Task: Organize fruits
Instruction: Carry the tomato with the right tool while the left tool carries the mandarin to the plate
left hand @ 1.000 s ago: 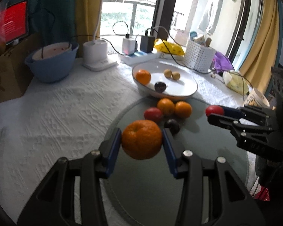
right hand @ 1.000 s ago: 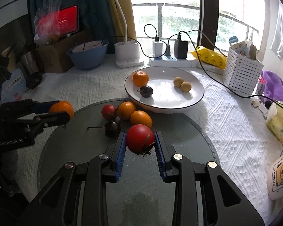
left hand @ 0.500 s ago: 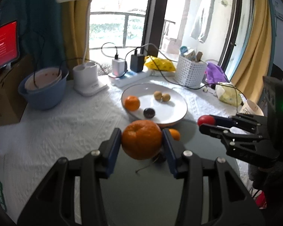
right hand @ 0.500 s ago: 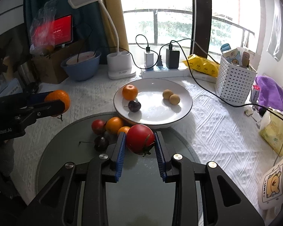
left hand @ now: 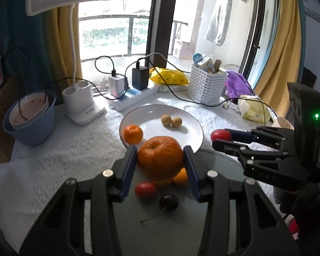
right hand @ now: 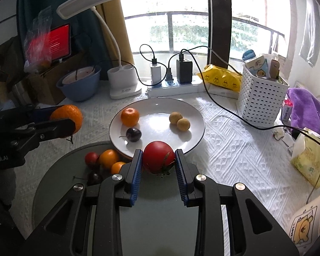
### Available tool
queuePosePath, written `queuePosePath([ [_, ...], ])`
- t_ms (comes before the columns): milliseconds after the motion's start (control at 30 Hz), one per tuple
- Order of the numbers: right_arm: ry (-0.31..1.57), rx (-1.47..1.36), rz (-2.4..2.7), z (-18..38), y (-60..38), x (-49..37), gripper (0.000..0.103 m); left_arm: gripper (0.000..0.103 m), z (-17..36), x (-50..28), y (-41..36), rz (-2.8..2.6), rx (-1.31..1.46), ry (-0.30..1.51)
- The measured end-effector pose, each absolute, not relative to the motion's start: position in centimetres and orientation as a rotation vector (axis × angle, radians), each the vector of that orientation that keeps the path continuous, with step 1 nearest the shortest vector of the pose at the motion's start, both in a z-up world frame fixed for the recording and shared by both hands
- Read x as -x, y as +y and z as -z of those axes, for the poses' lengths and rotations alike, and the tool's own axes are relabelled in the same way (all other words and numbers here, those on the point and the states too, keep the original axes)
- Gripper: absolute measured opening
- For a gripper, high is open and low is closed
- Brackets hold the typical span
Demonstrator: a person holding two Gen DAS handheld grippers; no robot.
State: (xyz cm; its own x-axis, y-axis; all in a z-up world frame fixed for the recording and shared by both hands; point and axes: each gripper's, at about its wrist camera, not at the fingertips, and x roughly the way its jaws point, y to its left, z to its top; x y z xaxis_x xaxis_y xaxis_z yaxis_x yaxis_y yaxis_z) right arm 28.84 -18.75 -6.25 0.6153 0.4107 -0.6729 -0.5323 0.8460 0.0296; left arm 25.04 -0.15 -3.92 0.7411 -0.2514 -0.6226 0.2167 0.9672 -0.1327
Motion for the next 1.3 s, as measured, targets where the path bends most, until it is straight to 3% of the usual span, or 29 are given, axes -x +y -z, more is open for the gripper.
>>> queuePosePath([
  [1300, 0.81, 0.167, -0.539, 10.8, -17.9, -37.6, 0.032, 0.046, 9.3, -37.6, -2.2, 0.29, 0.042, 0.823],
])
